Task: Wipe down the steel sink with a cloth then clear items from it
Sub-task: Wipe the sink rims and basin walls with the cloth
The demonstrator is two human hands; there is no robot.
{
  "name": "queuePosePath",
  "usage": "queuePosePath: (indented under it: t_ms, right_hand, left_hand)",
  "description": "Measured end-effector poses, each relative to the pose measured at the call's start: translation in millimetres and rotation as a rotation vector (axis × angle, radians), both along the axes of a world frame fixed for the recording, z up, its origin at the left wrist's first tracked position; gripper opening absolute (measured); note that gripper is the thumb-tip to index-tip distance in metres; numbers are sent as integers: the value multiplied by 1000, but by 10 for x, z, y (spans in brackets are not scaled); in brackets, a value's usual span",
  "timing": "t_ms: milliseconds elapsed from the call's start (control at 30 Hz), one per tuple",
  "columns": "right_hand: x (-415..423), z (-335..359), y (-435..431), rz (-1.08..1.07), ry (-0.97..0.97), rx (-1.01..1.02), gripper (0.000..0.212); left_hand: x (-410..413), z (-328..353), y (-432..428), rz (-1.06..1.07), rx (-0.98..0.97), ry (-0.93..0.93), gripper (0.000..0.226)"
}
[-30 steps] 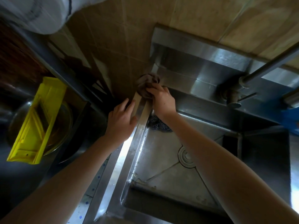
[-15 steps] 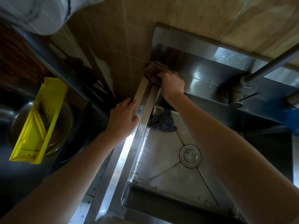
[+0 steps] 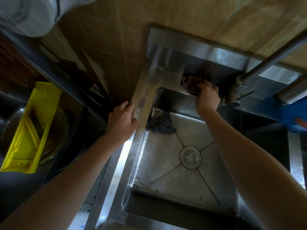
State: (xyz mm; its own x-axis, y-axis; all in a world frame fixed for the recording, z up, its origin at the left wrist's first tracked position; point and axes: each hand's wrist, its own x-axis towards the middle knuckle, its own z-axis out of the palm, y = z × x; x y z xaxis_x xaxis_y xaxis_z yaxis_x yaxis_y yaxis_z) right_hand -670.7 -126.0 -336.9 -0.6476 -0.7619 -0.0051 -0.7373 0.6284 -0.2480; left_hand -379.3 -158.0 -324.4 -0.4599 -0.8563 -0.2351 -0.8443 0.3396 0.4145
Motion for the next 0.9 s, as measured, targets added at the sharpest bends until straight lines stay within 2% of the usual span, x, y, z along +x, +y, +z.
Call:
queuePosePath:
  t_ms: [200,400,600,800,900]
  right_hand:
    - [516,49,-439,183,-28,27,44]
    - [964,80,-745,294,-149,-16,43]
    - [1244,54,-559,408,-264,-123,43]
    - [1557,16,-150,456,-322,-100,38]
    - [1732,-11,160,511,-346,-82,41]
  left_hand:
    - [63,-30,47,-47,3,-21,59]
    - [220,-59,-7,-79,-4,-38,56]
    - [373,-7,108,-86,13,-12,56]
    - [668,42,494,-96,-3,-69,58]
    - [823,88,675,-8,35,-55,59]
